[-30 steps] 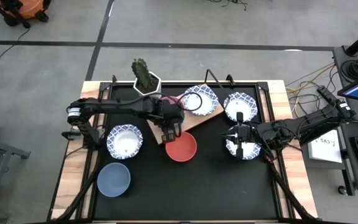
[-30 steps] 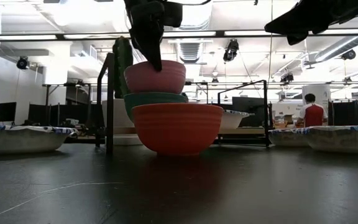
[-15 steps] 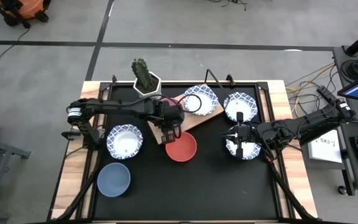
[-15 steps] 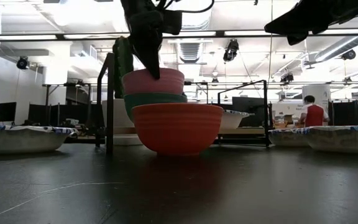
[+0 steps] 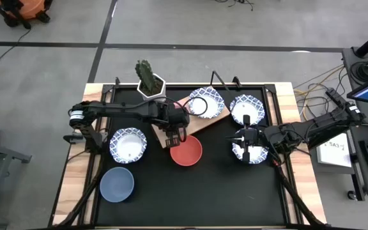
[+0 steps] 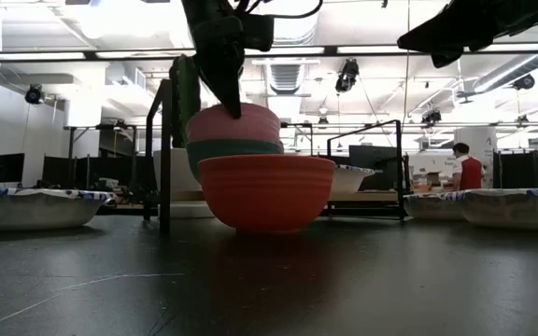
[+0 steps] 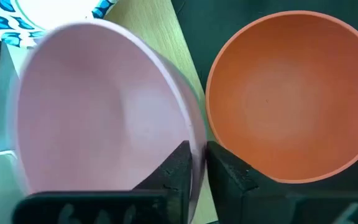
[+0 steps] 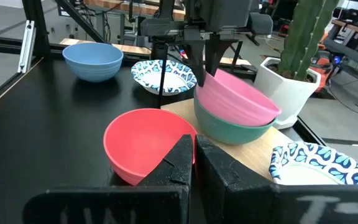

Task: Place and stack bowls onto a shelf
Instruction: Stack the pink bowl on top of the green bowl on the shelf

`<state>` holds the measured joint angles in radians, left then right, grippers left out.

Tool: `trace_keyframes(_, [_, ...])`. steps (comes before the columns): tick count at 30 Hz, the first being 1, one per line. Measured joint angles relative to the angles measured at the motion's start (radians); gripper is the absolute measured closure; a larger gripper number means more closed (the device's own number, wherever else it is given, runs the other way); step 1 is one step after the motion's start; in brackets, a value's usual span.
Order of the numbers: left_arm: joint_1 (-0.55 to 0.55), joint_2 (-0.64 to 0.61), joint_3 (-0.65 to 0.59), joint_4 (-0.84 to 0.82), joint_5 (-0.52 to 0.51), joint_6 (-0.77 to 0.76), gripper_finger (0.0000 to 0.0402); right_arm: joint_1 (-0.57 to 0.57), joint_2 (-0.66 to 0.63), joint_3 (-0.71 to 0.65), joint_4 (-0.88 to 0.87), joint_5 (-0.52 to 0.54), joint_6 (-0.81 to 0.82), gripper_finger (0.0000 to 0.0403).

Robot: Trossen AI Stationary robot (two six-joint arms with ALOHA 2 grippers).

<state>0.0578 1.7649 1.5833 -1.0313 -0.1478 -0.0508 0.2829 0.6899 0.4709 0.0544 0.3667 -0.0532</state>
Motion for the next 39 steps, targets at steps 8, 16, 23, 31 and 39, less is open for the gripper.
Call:
trace_keyframes(8, [-0.001,-0.006,0.008,-0.028,0.000,0.009,0.0314,0.000,0.000,0.000,0.000,0.000,0.000,0.0394])
trace_keyframes(16, [-0.013,-0.066,0.008,-0.029,0.000,0.055,0.0308,0.000,0.000,0.000,0.000,0.000,0.000,0.0394])
trace_keyframes(23, [-0.029,-0.117,-0.039,0.097,-0.078,0.075,0.0320,0.000,0.000,0.000,0.002,0.000,0.001,0.0394])
trace_keyframes(31, [-0.031,-0.209,-0.252,0.294,-0.104,0.025,0.0381,0.000,0.000,0.000,0.002,0.000,0.001,0.0394])
trace_keyframes(39, [-0.031,-0.230,-0.364,0.366,-0.095,-0.035,0.0400,0.000,0.000,0.000,0.003,0.000,0.005,0.0394])
